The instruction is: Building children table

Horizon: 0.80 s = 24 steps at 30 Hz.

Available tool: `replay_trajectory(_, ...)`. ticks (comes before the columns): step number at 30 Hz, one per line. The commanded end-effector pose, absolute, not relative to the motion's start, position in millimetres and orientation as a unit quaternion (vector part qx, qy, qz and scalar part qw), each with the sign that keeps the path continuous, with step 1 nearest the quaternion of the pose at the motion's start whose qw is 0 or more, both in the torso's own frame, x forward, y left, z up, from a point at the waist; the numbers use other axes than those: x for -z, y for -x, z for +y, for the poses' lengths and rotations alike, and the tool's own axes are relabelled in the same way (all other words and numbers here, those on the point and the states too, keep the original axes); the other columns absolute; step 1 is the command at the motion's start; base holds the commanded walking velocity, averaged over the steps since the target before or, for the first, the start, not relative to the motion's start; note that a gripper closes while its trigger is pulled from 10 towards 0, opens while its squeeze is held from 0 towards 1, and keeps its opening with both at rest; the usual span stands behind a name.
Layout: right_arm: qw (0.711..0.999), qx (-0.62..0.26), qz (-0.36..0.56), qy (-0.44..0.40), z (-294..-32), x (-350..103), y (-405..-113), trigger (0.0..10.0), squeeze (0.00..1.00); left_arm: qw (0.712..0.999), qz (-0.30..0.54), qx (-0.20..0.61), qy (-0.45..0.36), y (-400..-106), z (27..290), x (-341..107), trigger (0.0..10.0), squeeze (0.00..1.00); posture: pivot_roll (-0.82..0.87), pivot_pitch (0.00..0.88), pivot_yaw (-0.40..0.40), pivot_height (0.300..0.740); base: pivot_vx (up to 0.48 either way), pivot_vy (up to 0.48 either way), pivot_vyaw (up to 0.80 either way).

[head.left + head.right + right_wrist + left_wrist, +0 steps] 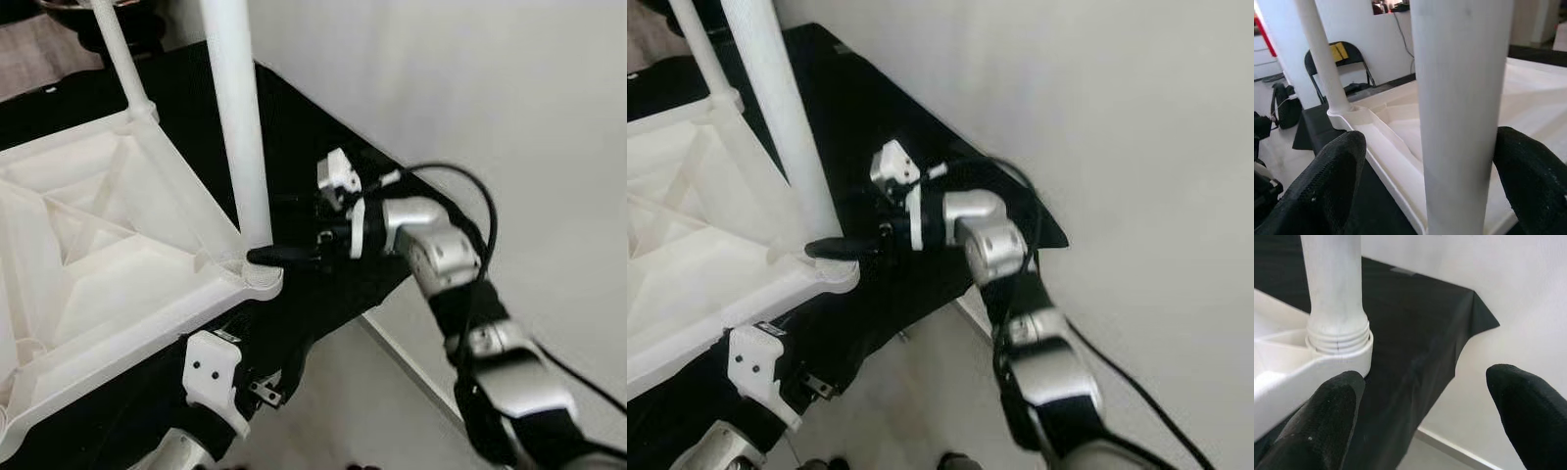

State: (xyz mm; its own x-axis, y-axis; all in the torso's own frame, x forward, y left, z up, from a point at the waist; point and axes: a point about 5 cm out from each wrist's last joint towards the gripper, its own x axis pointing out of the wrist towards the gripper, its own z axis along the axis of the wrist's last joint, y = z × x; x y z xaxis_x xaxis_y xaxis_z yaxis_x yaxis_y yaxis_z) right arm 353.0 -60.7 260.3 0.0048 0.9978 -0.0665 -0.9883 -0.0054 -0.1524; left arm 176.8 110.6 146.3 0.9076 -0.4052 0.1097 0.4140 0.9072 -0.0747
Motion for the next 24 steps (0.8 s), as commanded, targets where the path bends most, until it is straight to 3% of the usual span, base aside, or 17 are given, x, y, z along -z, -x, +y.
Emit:
replay_trajectory(1, 0.687, -0.723, -0.030, 0.070, -57, -256, -351, 10.0, 0.00, 0.975, -0.041, 0.213, 0.049, -174, 109, -146, 10.0, 0.00, 0.01, 0.199, -0.018, 0.740, 0.000, 0.000, 0.00)
replay_trajectory(2, 0.683, -0.727, -0.029, 0.070, -56, -256, -351, 3.9, 0.00, 0.975, -0.041, 0.213, 0.049, -173, 109, -146, 10.0, 0.00, 0.02, 0.201, -0.020, 0.740, 0.000, 0.000, 0.00)
replay_trajectory(4, 0.683, -0.727, -0.029, 0.070, -56, -256, -351, 3.9, 0.00, 0.975, -0.041, 0.213, 0.049, -173, 109, -146, 10.0, 0.00, 0.02, 0.201, -0.020, 0.740, 0.000, 0.000, 0.00)
replay_trajectory(5, 0.676, -0.733, -0.028, 0.067, -57, -256, -352, 0.0, 0.00, 0.975, -0.041, 0.212, 0.049, -173, 109, -146, 10.0, 0.00, 0.02, 0.201, -0.019, 0.740, 0.000, 0.000, 0.00)
replay_trajectory(11, 0.668, -0.741, -0.026, 0.065, -64, -253, -353, 0.0, 0.00, 0.975, -0.039, 0.213, 0.049, -172, 108, -147, 10.0, 0.00, 0.04, 0.198, -0.021, 0.740, 0.000, 0.000, 0.00)
replay_trajectory(14, 0.692, -0.719, -0.026, 0.065, -80, -248, -354, 0.0, 0.00, 0.975, -0.040, 0.214, 0.049, -172, 108, -147, 10.0, 0.00, 0.04, 0.200, -0.023, 0.740, 0.000, 0.000, 0.00)
replay_trajectory(15, 0.747, -0.662, -0.016, 0.064, -98, -233, -355, 0.0, 0.00, 0.975, -0.042, 0.211, 0.050, -172, 108, -149, 10.0, 0.00, 0.02, 0.218, -0.034, 0.740, 0.000, 0.000, 0.00)
replay_trajectory(17, 0.747, -0.662, -0.016, 0.064, -98, -233, -355, 0.0, 0.00, 0.975, -0.042, 0.211, 0.050, -172, 108, -149, 10.0, 0.00, 0.02, 0.218, -0.034, 0.740, 0.000, 0.000, 0.00)
replay_trajectory(18, 0.773, -0.631, -0.010, 0.063, -104, -226, -354, 0.0, 0.00, 0.976, -0.043, 0.209, 0.050, -172, 108, -149, 10.0, 0.00, 0.02, 0.220, -0.036, 0.740, 0.000, 0.000, 0.00)
replay_trajectory(20, 0.773, -0.631, -0.010, 0.063, -104, -226, -354, 0.0, 0.00, 0.976, -0.043, 0.209, 0.050, -172, 108, -149, 10.0, 0.00, 0.02, 0.220, -0.036, 0.740, 0.000, 0.000, 0.00)
replay_trajectory(21, 0.816, -0.575, 0.004, 0.059, -107, -214, -354, 0.0, 0.00, 0.976, -0.044, 0.209, 0.050, -172, 109, -150, 10.0, 0.00, 0.02, 0.224, -0.036, 0.740, 0.000, 0.000, 0.00)
replay_trajectory(22, 0.885, -0.460, 0.021, 0.070, -108, -198, -354, 0.0, 0.00, 0.976, -0.044, 0.209, 0.050, -172, 111, -150, 10.0, 0.00, 0.01, 0.226, -0.025, 0.740, 0.000, 0.000, 0.00)
replay_trajectory(23, 0.885, -0.460, 0.021, 0.070, -108, -198, -354, 0.0, 0.00, 0.976, -0.044, 0.209, 0.050, -172, 111, -150, 10.0, 0.00, 0.01, 0.226, -0.025, 0.740, 0.000, 0.000, 0.00)
replay_trajectory(24, 0.935, -0.346, 0.049, 0.056, -111, -181, -345, 0.0, 0.00, 0.976, -0.044, 0.210, 0.049, -172, 112, -150, 10.0, 0.00, 0.00, 0.227, -0.021, 0.740, 0.000, 0.000, 0.00)
